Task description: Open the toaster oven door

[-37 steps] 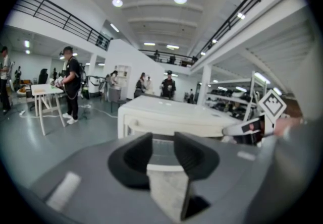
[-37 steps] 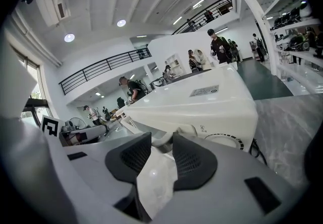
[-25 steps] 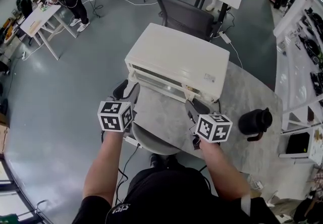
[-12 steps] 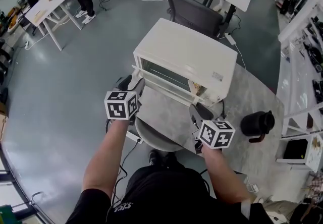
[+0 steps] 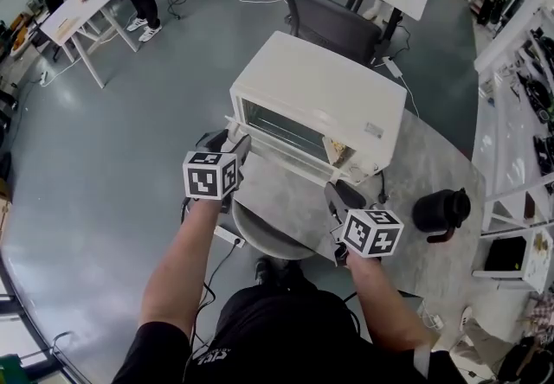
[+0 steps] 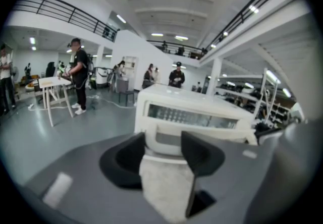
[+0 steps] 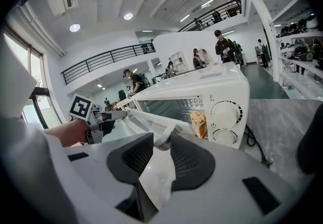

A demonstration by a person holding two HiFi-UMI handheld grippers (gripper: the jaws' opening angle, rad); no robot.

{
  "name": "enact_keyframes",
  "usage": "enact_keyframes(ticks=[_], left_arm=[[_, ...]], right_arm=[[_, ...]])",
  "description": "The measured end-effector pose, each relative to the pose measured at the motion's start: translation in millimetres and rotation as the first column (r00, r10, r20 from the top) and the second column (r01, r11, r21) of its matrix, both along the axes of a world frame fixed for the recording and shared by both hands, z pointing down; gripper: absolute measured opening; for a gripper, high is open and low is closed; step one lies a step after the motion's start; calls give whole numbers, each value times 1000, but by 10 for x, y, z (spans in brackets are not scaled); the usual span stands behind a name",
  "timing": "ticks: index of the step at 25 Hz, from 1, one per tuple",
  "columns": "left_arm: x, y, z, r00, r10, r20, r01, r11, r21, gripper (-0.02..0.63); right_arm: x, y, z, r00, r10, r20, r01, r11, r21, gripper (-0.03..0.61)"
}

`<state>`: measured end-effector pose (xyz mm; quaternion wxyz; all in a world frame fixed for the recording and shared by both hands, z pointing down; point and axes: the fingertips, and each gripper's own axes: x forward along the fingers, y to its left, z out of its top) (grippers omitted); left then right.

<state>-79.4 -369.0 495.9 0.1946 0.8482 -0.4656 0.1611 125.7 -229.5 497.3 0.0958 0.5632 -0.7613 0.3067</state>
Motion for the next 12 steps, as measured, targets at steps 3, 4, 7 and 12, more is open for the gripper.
enact_keyframes(ticks=[3, 4, 7, 12], left_arm=[[-15, 21, 10, 1000, 4, 3, -4, 1000, 1, 233], [-17, 27, 15, 1000, 7, 5, -7, 1000, 0, 233], [-32, 57, 28, 1000, 20, 9, -20, 1000, 0, 233], [-89, 138, 93, 999, 28, 16, -28, 1000, -4, 235]], right_arm=[[-5, 13, 10, 1000, -1, 12, 1, 1000, -6, 94], [-6, 20, 13, 1000, -3, 17, 3, 1000, -9, 93], [-15, 50, 17, 1000, -4, 14, 4, 1000, -19, 90], [-11, 111, 19, 1000, 21, -4, -21, 1000, -18, 97]])
